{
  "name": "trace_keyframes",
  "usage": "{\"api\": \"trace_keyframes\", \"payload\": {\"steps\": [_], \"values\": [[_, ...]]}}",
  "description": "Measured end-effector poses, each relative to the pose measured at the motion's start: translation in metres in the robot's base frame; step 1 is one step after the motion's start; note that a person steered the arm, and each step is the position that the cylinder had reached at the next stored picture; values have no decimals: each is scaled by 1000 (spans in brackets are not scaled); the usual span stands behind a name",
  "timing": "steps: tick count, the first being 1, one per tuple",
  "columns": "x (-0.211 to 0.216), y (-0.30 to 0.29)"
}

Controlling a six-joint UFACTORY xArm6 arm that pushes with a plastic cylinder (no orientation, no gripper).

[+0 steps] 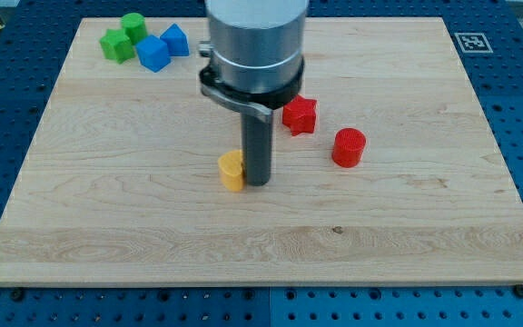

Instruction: Slide the yellow heart to the bottom left of hexagon

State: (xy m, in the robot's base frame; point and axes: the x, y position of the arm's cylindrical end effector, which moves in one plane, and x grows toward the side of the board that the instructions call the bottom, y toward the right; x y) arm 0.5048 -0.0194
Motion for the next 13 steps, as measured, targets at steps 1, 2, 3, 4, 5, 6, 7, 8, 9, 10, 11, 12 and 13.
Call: {"api": "trace_keyframes", "payload": {"steps": [1, 2, 3, 4, 5, 6, 7, 8, 9, 10, 11, 12, 13], "values": [[16, -3], [27, -7], [27, -45], [27, -84], [26, -80], [22, -62], [11, -61], [-3, -52], [-8, -41], [7, -26], [9, -6], [2, -17], [-5, -40]]}}
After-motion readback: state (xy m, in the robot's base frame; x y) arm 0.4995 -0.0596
